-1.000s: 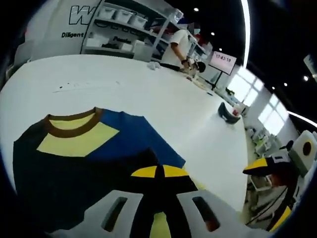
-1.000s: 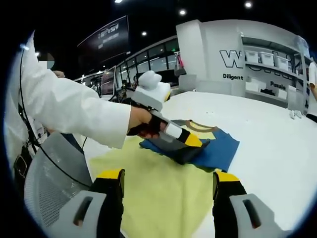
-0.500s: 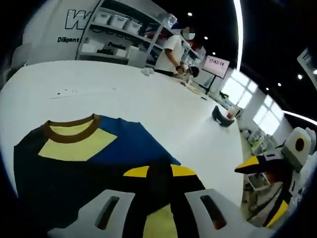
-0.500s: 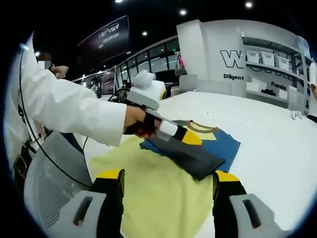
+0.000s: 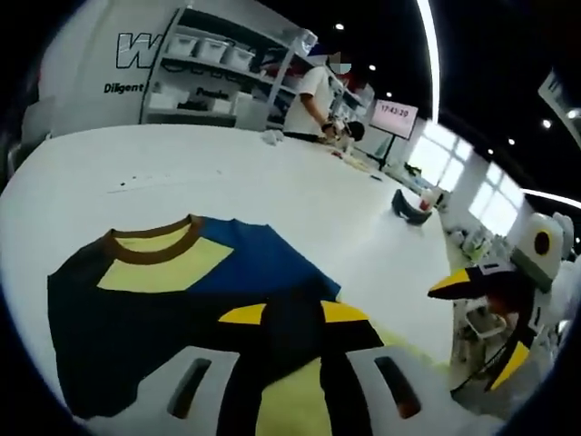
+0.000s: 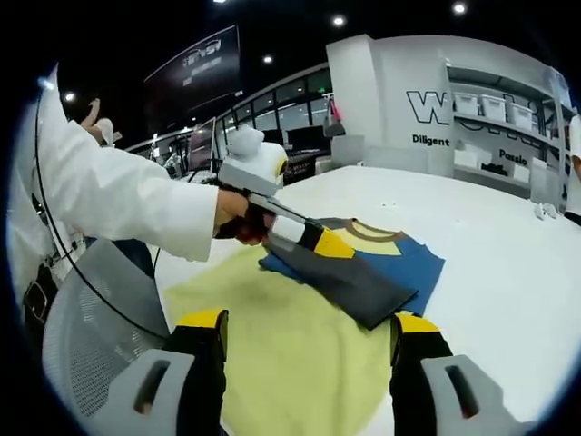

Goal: Fold the garment on the visible template until the final outline fits inside the template.

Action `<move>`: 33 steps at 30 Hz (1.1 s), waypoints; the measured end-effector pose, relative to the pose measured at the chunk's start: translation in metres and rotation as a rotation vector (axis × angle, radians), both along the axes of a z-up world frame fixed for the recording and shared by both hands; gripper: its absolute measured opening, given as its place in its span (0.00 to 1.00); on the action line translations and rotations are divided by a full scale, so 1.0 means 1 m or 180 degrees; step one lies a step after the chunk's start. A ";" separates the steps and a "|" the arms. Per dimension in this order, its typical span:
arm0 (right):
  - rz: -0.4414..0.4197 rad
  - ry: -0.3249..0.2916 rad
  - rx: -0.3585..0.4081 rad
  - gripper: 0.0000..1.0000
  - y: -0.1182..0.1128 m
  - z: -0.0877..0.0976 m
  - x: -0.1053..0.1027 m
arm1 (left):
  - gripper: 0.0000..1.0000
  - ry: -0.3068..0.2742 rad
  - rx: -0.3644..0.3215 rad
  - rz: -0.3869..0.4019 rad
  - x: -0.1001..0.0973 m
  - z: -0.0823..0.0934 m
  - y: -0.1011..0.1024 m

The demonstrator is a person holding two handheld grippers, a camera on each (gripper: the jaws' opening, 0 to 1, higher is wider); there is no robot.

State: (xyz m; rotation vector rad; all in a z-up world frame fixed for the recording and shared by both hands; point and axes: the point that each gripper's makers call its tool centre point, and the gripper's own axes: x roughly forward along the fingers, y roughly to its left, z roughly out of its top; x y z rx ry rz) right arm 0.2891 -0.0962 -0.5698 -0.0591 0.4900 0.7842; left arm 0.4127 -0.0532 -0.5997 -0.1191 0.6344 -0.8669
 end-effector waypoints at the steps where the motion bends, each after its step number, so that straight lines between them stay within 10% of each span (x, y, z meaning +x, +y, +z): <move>1: 0.0001 0.0003 0.0000 0.75 0.000 0.000 0.000 | 0.20 -0.0033 -0.0002 -0.0021 -0.002 0.002 0.002; 33: 0.0012 0.0006 -0.0065 0.81 0.006 -0.002 -0.007 | 0.46 -0.0703 0.0353 -0.0240 -0.062 0.031 0.089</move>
